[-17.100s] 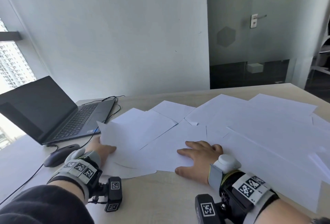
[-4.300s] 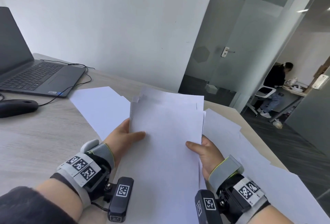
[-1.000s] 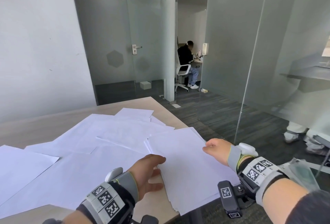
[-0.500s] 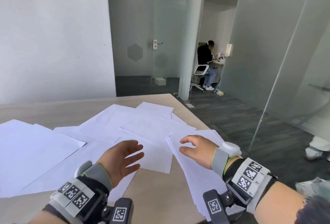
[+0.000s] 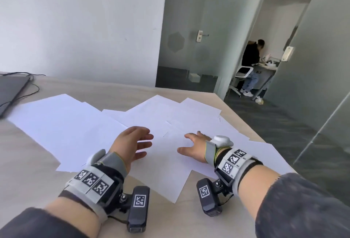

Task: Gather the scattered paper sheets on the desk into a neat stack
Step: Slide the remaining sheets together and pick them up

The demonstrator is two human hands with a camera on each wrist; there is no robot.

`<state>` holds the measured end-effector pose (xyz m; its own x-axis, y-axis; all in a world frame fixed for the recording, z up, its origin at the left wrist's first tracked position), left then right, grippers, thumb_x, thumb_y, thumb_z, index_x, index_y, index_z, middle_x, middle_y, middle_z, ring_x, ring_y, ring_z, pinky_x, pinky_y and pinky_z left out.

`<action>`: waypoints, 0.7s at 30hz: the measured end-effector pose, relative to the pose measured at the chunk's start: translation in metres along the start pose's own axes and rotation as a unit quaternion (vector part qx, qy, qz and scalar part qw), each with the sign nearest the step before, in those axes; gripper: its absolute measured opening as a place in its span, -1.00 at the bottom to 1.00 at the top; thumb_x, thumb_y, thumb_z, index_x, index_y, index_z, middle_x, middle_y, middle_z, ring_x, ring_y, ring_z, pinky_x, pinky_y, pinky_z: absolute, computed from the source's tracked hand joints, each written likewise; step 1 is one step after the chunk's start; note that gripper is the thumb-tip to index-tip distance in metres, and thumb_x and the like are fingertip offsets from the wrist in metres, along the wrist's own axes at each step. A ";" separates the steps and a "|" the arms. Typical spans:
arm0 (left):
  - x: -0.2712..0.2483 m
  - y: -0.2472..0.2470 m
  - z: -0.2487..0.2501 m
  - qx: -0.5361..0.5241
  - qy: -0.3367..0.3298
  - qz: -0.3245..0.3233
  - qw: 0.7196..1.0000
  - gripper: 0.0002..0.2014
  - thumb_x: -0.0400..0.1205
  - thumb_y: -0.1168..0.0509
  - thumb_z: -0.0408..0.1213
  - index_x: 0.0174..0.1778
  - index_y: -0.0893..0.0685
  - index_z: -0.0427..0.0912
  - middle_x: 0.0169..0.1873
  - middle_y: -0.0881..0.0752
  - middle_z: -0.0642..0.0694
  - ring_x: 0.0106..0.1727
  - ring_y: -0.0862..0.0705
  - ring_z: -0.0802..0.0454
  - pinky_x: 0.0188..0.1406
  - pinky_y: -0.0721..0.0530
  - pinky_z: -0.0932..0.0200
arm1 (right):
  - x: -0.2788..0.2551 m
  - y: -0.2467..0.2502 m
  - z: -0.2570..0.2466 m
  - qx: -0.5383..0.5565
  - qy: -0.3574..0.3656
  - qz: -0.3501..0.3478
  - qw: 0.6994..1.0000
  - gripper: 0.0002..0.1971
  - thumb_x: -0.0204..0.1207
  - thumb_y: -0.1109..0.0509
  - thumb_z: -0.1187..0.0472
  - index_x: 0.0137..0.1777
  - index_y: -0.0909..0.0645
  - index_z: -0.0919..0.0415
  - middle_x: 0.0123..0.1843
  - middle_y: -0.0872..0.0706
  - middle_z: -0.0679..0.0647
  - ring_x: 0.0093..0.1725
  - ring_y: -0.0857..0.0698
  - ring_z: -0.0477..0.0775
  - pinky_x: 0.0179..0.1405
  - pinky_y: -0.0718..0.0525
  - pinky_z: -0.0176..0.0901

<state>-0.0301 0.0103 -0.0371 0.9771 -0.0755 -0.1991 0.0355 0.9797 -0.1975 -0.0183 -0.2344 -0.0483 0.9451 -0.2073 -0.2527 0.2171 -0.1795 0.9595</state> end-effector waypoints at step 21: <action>0.035 0.133 0.022 0.581 -0.041 0.065 0.810 -0.66 0.67 -0.20 0.25 0.33 -0.59 0.31 0.57 -0.47 0.17 0.63 -0.36 0.04 0.61 -0.23 -0.11 | 0.017 -0.024 -0.126 -0.047 0.089 -0.032 0.994 0.08 0.07 -0.01 -0.74 0.67 0.10 -0.48 0.82 0.15 0.00 0.79 0.18 0.11 0.71 0.12 0.29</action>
<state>0.0130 0.1424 -0.0490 0.9974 0.0090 -0.0715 0.0576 0.4959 0.8665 0.0234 -0.1127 -0.0596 0.9553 -0.0237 -0.2947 0.2914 -0.0946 0.9519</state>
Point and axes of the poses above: each hand's wrist, its own x-axis towards the middle knuckle, its own y-axis out of the back of the hand, z = x × y, the point moved 4 cm from there along x, towards the middle knuckle
